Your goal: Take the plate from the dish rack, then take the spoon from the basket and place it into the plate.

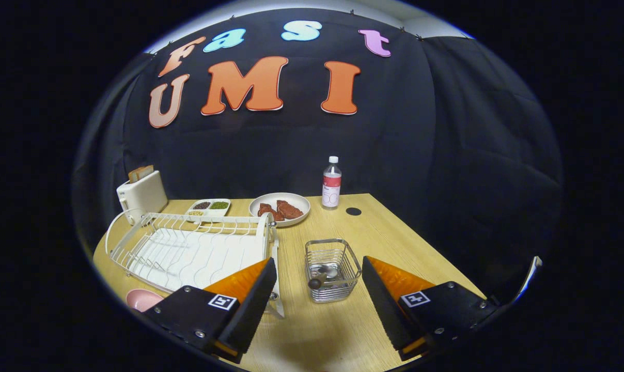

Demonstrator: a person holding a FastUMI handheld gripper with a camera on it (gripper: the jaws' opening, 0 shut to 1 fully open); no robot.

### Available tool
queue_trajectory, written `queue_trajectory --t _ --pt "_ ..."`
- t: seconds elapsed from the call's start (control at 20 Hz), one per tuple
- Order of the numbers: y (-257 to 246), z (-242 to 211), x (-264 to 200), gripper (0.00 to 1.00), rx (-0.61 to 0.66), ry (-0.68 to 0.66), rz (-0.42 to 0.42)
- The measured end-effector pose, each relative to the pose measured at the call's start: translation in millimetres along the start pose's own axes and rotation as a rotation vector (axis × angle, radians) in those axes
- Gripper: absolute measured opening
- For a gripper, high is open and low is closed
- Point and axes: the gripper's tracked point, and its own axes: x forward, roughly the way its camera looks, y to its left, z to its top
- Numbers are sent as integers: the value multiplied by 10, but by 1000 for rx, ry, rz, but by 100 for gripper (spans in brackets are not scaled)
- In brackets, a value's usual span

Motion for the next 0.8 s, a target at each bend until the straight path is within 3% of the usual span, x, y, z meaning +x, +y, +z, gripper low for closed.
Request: queue_trajectory --t 0.25,0.65,0.8 --pt "25 -118 211 94 -22 -25 4" --pt "9 -250 409 56 10 -11 36" --pt "-30 -269 519 34 -1 0 25"
